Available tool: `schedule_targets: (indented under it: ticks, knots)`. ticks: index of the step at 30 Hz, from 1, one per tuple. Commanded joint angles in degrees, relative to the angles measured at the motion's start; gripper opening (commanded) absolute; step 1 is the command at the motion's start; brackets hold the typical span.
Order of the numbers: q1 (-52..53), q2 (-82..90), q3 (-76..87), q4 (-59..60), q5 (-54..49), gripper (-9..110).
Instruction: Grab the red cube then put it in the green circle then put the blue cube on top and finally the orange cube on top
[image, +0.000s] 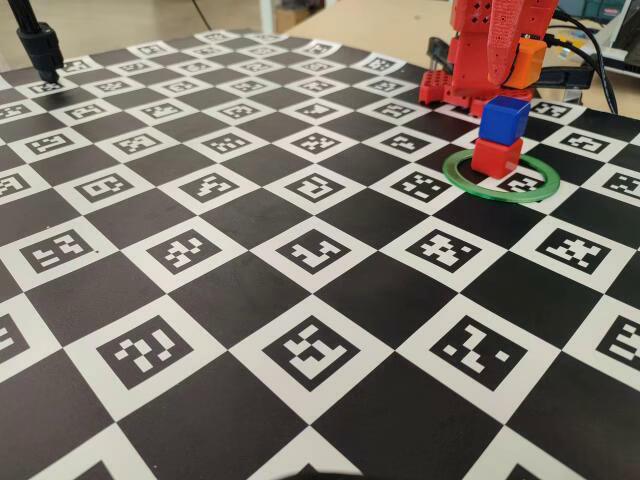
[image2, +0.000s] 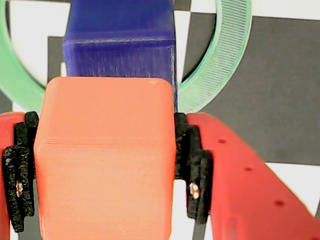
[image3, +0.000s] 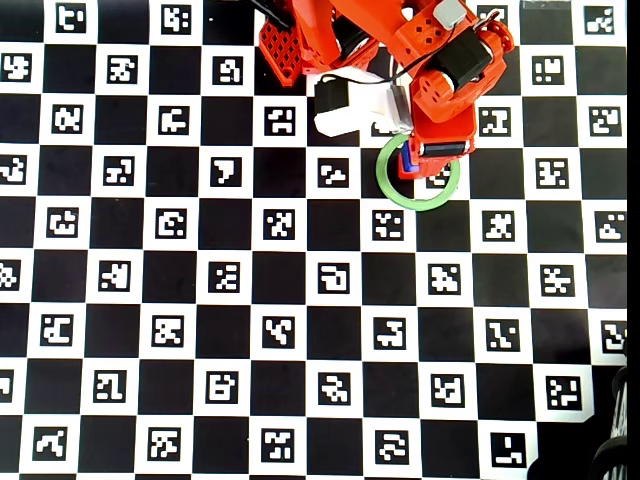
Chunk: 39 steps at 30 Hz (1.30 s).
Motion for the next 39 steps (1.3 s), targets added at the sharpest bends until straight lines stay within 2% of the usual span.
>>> schedule_targets:
  ticks: [1, 19, 39]
  knots:
    - [-0.4, 4.1, -0.4, -0.7, 0.3, 5]
    - [2.9, 5.4, 1.5, -0.5, -1.7, 5]
    - [-1.8, 4.3, 1.8, -2.1, -0.5, 5]
